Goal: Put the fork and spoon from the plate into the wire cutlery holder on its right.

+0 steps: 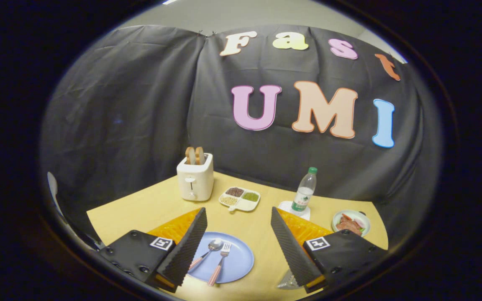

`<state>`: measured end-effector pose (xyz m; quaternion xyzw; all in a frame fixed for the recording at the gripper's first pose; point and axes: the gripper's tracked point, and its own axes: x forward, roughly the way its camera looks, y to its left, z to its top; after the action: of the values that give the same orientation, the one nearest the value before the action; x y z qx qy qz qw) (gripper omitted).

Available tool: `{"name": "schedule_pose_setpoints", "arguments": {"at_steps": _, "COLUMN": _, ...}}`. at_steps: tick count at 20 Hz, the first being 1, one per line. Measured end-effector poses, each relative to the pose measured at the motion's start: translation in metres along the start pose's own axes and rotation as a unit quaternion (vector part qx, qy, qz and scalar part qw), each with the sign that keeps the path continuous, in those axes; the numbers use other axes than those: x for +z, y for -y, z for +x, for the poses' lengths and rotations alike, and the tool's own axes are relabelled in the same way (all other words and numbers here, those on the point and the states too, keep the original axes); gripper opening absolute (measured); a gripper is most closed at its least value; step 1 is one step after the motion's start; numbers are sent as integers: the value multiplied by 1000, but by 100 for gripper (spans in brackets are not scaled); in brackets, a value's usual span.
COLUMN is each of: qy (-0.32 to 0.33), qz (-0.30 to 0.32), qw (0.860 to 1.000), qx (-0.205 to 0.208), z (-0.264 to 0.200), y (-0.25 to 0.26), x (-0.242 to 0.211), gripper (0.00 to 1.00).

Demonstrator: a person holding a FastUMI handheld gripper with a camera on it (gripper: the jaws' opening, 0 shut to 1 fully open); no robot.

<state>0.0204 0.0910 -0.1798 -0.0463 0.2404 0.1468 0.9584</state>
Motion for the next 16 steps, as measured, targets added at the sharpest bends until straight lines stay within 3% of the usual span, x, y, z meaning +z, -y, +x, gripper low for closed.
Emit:
{"name": "schedule_pose_setpoints", "arguments": {"at_steps": 7, "qy": -85, "qz": -9, "qw": 996, "qx": 15, "z": 23, "y": -10, "x": -74, "gripper": 99}}
{"name": "schedule_pose_setpoints", "arguments": {"at_steps": 16, "qy": -200, "qz": -17, "qw": 979, "qx": 26, "z": 33, "y": -20, "x": -166, "gripper": 99}}
